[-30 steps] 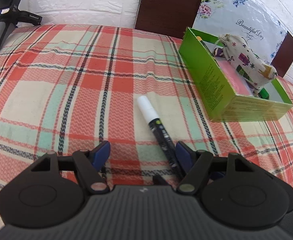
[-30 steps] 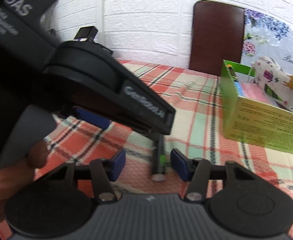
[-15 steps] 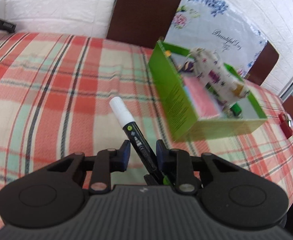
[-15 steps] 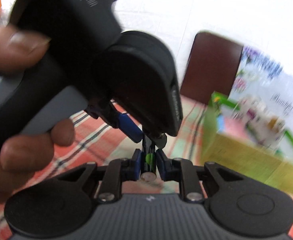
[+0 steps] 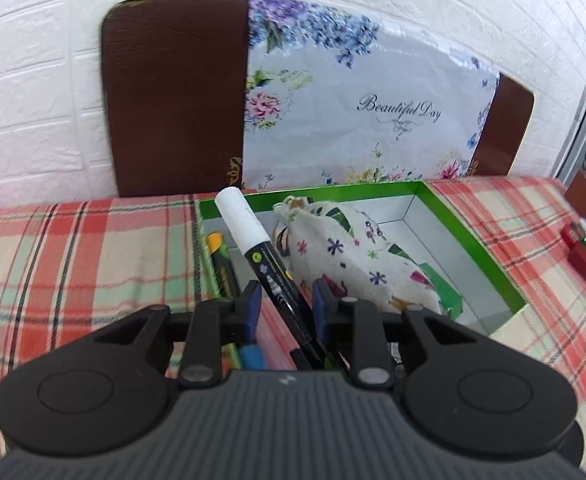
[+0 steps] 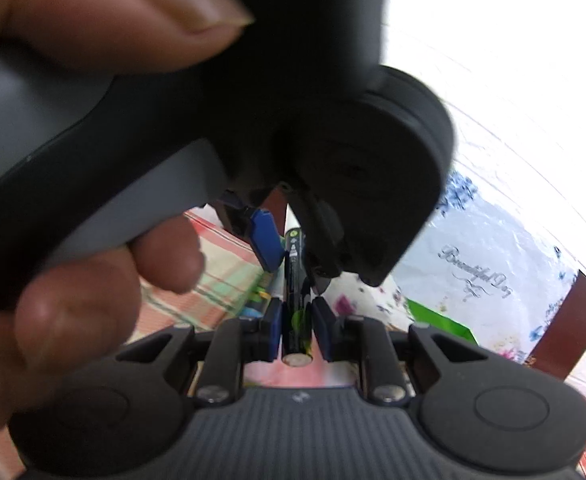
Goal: Organize objects
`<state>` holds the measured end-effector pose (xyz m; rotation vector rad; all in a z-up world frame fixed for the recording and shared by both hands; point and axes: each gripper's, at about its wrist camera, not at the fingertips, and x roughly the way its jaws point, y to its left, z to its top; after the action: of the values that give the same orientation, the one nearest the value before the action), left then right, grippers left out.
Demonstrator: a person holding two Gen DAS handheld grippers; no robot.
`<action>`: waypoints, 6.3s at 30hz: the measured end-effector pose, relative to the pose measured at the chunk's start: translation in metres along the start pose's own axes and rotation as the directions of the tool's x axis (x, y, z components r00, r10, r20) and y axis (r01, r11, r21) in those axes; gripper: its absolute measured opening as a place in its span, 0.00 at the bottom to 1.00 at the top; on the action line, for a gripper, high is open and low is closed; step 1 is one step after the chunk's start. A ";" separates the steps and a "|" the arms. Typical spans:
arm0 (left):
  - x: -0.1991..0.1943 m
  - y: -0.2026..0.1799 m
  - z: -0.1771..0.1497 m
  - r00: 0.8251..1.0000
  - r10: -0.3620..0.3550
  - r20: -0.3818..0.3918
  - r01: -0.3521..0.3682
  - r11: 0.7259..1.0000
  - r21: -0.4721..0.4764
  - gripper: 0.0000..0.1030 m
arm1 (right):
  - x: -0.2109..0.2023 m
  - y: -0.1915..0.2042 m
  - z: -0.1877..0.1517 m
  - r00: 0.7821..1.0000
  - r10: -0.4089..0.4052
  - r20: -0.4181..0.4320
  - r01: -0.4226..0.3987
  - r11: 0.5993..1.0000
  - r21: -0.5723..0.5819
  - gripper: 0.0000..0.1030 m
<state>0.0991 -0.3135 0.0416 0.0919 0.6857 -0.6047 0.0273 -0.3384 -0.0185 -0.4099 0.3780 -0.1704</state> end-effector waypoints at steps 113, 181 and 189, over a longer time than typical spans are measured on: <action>-0.136 0.030 -0.178 0.950 0.294 -0.102 -0.289 0.956 0.059 1.00 | -0.165 -0.025 -0.047 0.991 0.079 -0.107 0.000 0.805 0.594 0.94; -0.136 0.037 -0.183 0.949 0.291 -0.118 -0.287 0.957 0.046 1.00 | -0.166 -0.020 -0.052 0.990 0.067 -0.126 0.019 0.813 0.581 1.00; -0.134 0.039 -0.182 0.948 0.294 -0.124 -0.291 0.956 0.044 1.00 | -0.165 -0.019 -0.053 0.989 0.068 -0.128 0.019 0.814 0.581 1.00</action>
<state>-0.0651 -0.1655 -0.0212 0.2540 0.7730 -0.3228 -0.1466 -0.3351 -0.0020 0.2200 0.4508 -0.2809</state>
